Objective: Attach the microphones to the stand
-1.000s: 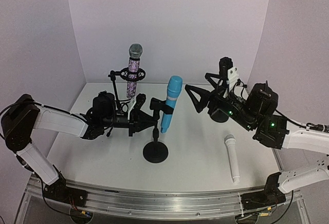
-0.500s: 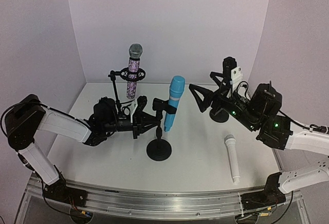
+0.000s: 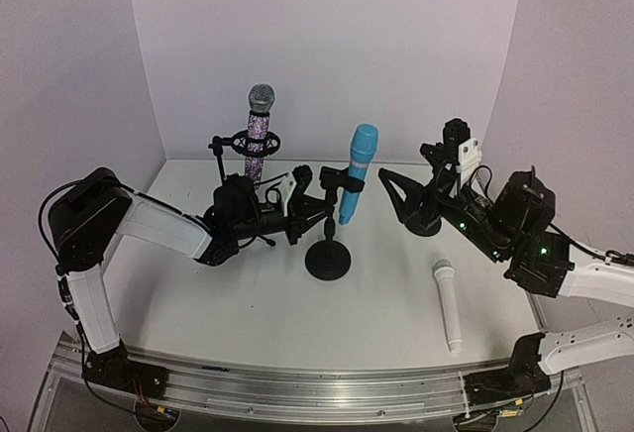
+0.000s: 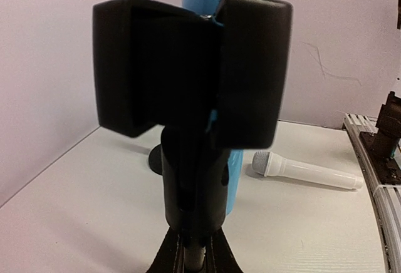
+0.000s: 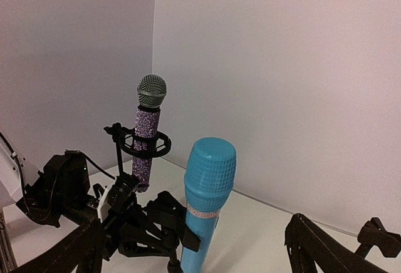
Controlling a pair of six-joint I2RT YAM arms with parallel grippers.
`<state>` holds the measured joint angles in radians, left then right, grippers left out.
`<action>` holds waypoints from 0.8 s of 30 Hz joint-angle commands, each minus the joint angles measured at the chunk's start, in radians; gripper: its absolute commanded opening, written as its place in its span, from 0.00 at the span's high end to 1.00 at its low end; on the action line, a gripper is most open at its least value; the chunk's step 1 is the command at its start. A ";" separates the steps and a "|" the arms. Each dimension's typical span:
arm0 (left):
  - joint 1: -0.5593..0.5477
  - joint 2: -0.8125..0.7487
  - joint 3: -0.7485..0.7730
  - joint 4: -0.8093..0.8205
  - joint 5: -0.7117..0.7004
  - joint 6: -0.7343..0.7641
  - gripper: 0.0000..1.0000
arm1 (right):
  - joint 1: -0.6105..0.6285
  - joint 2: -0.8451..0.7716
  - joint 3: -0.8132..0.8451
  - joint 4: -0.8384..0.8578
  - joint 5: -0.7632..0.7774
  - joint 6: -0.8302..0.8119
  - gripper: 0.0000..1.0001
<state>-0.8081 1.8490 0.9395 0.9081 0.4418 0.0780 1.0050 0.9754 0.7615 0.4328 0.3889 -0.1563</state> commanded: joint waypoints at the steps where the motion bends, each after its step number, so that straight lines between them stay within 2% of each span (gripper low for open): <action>1: 0.037 0.039 0.151 0.030 0.013 -0.003 1.00 | 0.005 -0.047 -0.024 0.001 0.038 -0.026 0.02; 9: 0.066 0.074 0.204 -0.099 0.081 0.003 1.00 | 0.005 -0.059 -0.041 -0.020 0.063 -0.025 0.02; 24: 0.097 0.135 0.239 -0.038 0.106 0.020 1.00 | -0.002 -0.029 -0.019 -0.145 0.202 0.028 0.02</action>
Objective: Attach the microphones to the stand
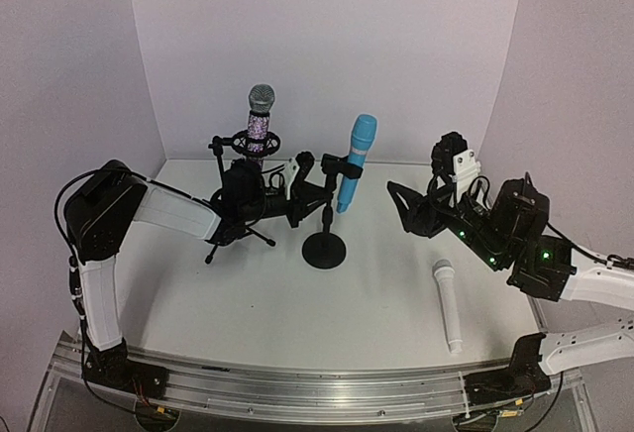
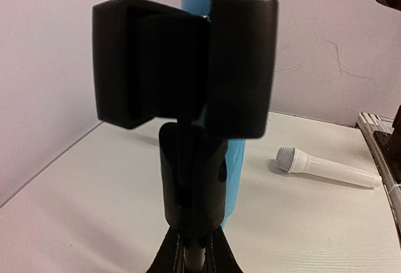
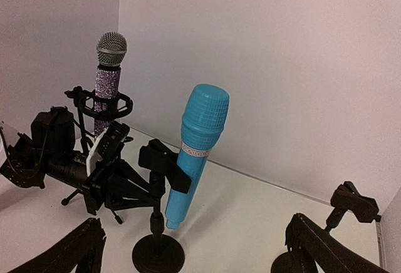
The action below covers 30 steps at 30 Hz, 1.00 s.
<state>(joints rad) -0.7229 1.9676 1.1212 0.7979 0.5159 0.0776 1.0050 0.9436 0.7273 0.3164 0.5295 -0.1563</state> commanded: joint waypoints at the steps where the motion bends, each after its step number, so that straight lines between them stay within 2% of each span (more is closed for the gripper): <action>1: 0.014 0.019 0.061 0.079 0.039 0.020 1.00 | -0.006 0.005 0.022 -0.049 0.073 0.037 0.02; 8: 0.025 0.043 0.089 0.085 0.061 0.013 1.00 | -0.119 0.049 0.091 -0.265 0.072 0.211 0.02; 15: 0.028 0.023 0.046 0.050 0.107 0.022 1.00 | -0.184 0.064 0.095 -0.340 0.038 0.292 0.02; 19: 0.028 -0.005 0.025 0.024 0.132 0.033 0.76 | -0.209 0.080 0.104 -0.363 0.030 0.319 0.02; 23: 0.040 -0.025 0.024 -0.010 0.165 0.039 0.68 | -0.253 0.107 0.129 -0.389 0.008 0.355 0.02; 26: 0.046 -0.040 0.020 -0.028 0.181 0.046 0.63 | -0.309 0.146 0.170 -0.469 -0.023 0.399 0.02; 30: 0.047 -0.071 0.003 -0.054 0.191 0.063 0.48 | -0.417 0.185 0.210 -0.545 -0.085 0.439 0.04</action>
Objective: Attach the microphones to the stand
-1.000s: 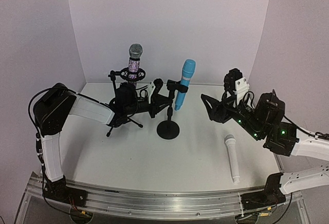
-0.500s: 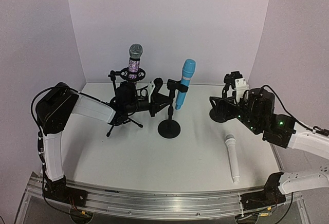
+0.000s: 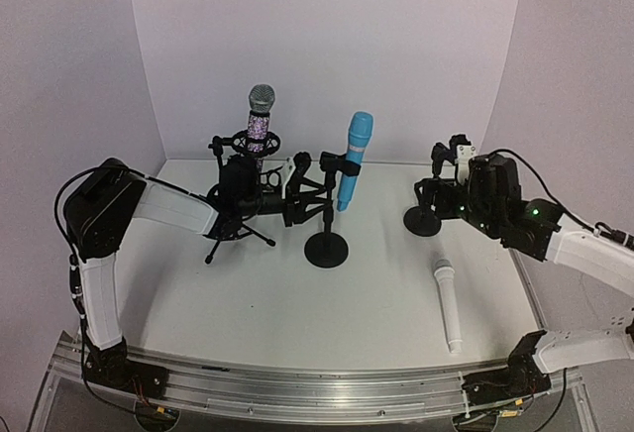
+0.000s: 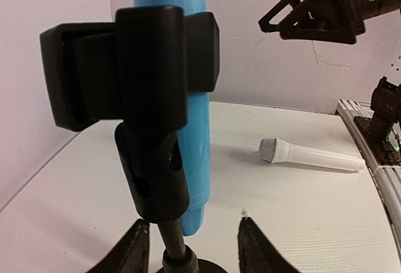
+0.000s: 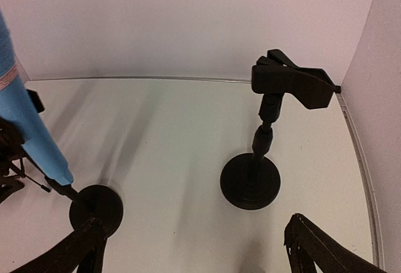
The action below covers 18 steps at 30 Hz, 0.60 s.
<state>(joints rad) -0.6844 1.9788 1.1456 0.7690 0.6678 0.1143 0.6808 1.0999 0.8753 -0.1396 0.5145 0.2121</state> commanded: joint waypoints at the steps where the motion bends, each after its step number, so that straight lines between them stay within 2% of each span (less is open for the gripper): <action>1: 0.009 -0.091 -0.027 -0.035 0.042 0.033 0.44 | -0.128 0.033 0.063 -0.090 -0.095 0.080 0.06; 4: 0.009 -0.122 -0.047 -0.077 0.053 0.054 0.32 | -0.228 0.051 0.072 -0.090 -0.178 0.086 0.13; 8: 0.009 -0.171 -0.076 -0.148 0.070 0.065 0.27 | -0.337 0.110 0.067 -0.039 -0.328 0.005 0.20; 10: 0.008 -0.201 -0.104 -0.172 0.077 0.068 0.25 | -0.356 0.118 0.002 0.106 -0.393 -0.080 0.21; 13: 0.009 -0.252 -0.155 -0.196 0.088 0.082 0.23 | -0.389 0.130 -0.114 0.436 -0.447 -0.144 0.22; 18: 0.009 -0.314 -0.207 -0.233 0.087 0.093 0.23 | -0.423 0.271 -0.123 0.680 -0.488 -0.190 0.23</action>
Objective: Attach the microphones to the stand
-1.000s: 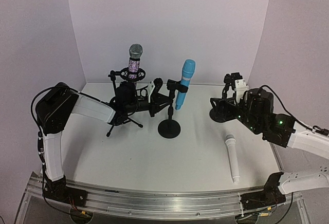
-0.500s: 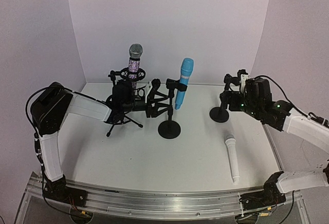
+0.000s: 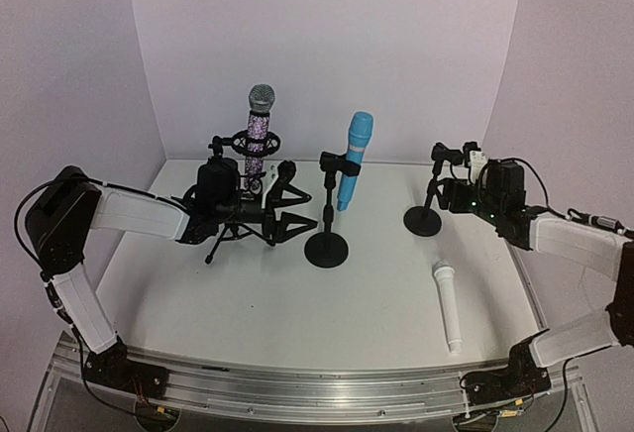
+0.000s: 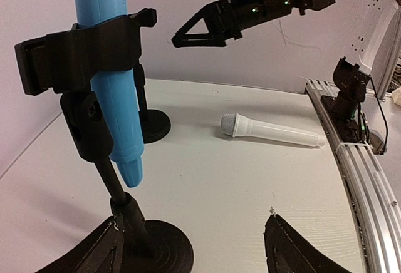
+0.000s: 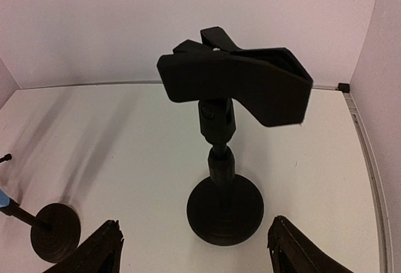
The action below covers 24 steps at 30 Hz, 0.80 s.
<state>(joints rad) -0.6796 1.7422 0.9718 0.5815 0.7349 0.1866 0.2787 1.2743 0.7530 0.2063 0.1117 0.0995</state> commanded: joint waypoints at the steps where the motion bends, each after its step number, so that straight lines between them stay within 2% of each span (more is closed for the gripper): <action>1: 0.005 -0.089 -0.041 -0.048 0.020 0.017 0.23 | -0.024 0.127 0.000 0.381 -0.074 -0.074 0.23; 11: 0.005 -0.163 -0.082 -0.041 -0.008 -0.027 0.22 | -0.026 0.371 -0.005 0.752 0.092 0.027 0.37; 18: 0.005 -0.170 -0.083 -0.037 -0.022 -0.033 0.22 | -0.026 0.473 0.055 0.789 0.063 0.028 0.39; 24: 0.008 -0.190 -0.096 -0.030 -0.024 -0.061 0.22 | -0.026 0.526 0.071 0.812 0.069 0.025 0.49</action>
<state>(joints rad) -0.6788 1.6099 0.8874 0.5396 0.7196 0.1539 0.2558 1.7724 0.7874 0.9422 0.1754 0.1177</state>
